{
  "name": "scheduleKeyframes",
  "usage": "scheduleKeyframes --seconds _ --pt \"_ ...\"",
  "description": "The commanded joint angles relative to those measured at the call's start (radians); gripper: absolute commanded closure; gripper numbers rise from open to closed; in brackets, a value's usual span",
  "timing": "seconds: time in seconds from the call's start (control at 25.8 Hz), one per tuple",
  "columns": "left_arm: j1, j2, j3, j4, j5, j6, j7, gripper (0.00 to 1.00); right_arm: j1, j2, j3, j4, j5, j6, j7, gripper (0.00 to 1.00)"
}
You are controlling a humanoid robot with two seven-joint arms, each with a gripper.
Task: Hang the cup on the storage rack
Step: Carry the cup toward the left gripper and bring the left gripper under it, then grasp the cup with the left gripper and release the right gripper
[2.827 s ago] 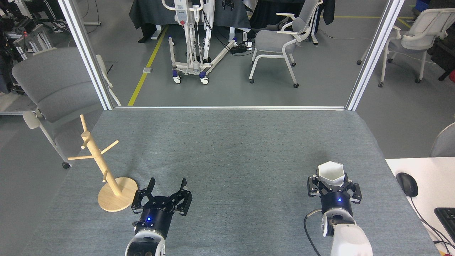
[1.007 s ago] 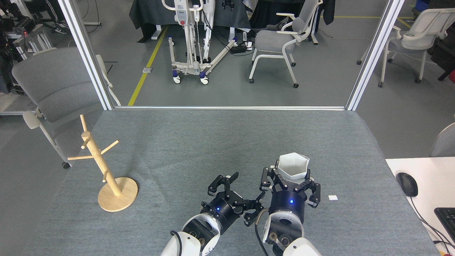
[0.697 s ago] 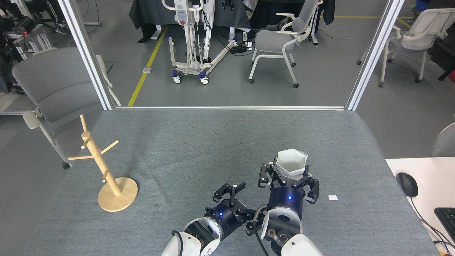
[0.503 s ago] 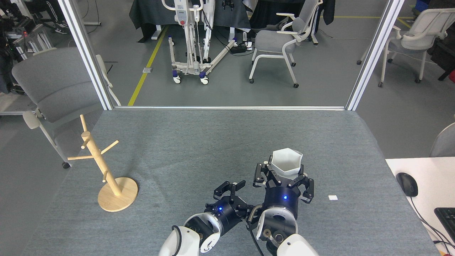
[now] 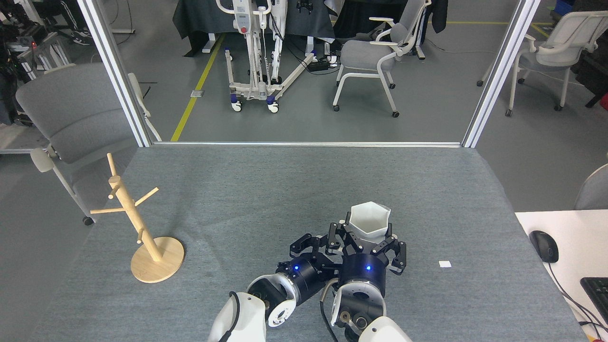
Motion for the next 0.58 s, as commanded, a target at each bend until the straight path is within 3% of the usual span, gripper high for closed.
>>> scheduleKeyframes --seconds 0.0,0.43,0.54 --pt "-0.001 -0.003 -0.001 -0.007 0.005 -0.001 -0.037 0.01 0.001 0.012 0.020 0.004 -0.001 0.001 -0.004 1.00" --pt "-0.009 -0.004 -0.013 -0.009 0.008 0.013 -0.048 0.01 0.023 0.085 0.095 0.033 -0.003 0.007 -0.006 1.00" --pt "-0.009 -0.004 -0.013 -0.009 0.010 0.073 -0.045 0.01 0.026 0.101 0.101 0.050 -0.004 0.010 -0.009 1.00"
